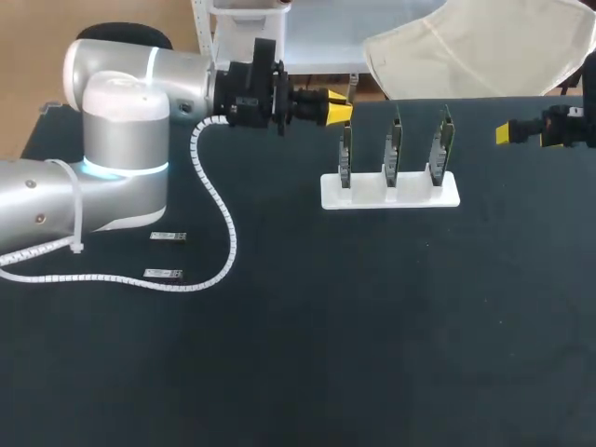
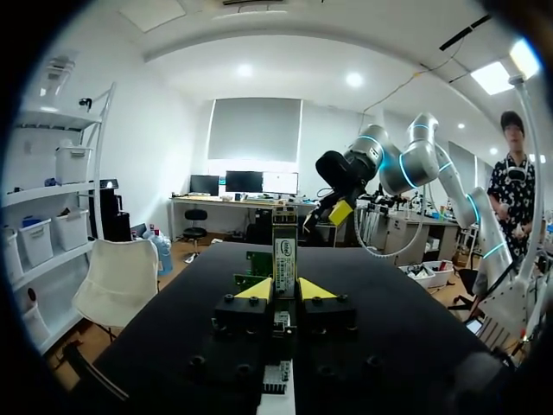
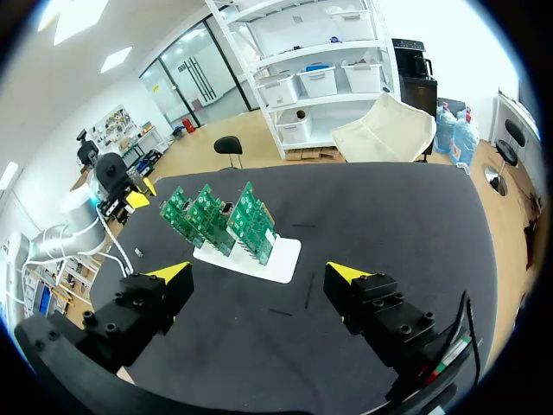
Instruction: Pick up the optical module with the left hand, and insert it into the network port with the right hand.
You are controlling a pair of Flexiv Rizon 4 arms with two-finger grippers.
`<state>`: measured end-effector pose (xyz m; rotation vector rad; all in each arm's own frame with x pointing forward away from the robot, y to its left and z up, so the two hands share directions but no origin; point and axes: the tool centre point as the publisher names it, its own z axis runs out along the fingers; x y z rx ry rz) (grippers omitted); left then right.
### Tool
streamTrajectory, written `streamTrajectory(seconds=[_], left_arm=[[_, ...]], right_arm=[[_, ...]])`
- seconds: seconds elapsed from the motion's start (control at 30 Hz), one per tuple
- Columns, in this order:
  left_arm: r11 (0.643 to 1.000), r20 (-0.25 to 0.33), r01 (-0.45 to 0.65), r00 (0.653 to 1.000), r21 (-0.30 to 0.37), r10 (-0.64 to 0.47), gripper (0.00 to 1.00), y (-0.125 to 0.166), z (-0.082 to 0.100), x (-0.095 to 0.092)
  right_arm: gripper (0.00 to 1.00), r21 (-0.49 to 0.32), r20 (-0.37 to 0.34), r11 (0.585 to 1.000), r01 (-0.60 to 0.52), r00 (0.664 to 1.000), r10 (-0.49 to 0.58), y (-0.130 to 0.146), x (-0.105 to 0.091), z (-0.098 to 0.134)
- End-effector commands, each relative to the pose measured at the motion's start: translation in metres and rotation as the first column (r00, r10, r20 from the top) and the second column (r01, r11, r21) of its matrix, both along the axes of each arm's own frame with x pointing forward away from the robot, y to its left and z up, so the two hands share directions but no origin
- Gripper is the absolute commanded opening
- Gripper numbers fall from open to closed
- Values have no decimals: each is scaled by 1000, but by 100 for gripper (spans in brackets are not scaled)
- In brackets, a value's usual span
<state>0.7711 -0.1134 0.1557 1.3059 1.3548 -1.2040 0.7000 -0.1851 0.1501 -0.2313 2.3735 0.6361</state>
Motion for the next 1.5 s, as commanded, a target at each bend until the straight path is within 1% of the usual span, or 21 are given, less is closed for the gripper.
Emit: streamTrajectory(seconds=[0.03, 0.9, 0.97, 1.27, 1.3, 1.37, 1.4, 1.43, 1.47, 1.5], left_arm=[[1000, -2, 4, 1000, 0, -4, 0, 0, -1, 0], [1000, -4, 7, 1000, 1, -7, 0, -1, 0, -1], [1000, 19, 17, 1000, -4, -17, 0, 0, 2, -1], [1000, 19, 17, 1000, -4, -17, 0, 0, 2, -1], [1000, 19, 17, 1000, -4, -17, 0, 0, 2, -1], [1000, 19, 17, 1000, -4, -17, 0, 0, 2, -1], [1000, 19, 17, 1000, -4, -17, 0, 0, 2, -1], [1000, 19, 17, 1000, -4, -17, 0, 0, 2, -1], [1000, 19, 17, 1000, -4, -17, 0, 0, 2, -1], [1000, 19, 17, 1000, -4, -17, 0, 0, 2, -1]], right_arm=[[100, 0, 0, 1000, 0, 1000, 0, 0, 0, 0], [100, 0, 0, 1000, 0, 1000, 0, 0, 0, 0], [100, 0, 0, 1000, 0, 1000, 0, 0, 0, 0], [100, 0, 0, 1000, 0, 1000, 0, 0, 0, 0], [100, 9, 1, 999, -52, 999, 52, -2, 4, 1], [100, 19, 39, 993, -117, 992, 117, -6, 14, 9], [100, 43, 45, 982, -186, 982, 184, -6, 19, 14], [100, 43, 64, 971, -235, 971, 232, -5, 23, 19], [100, 28, 92, 962, -272, 959, 268, -3, 26, 23], [100, 15, 99, 948, -317, 944, 314, 0, 30, 26]])
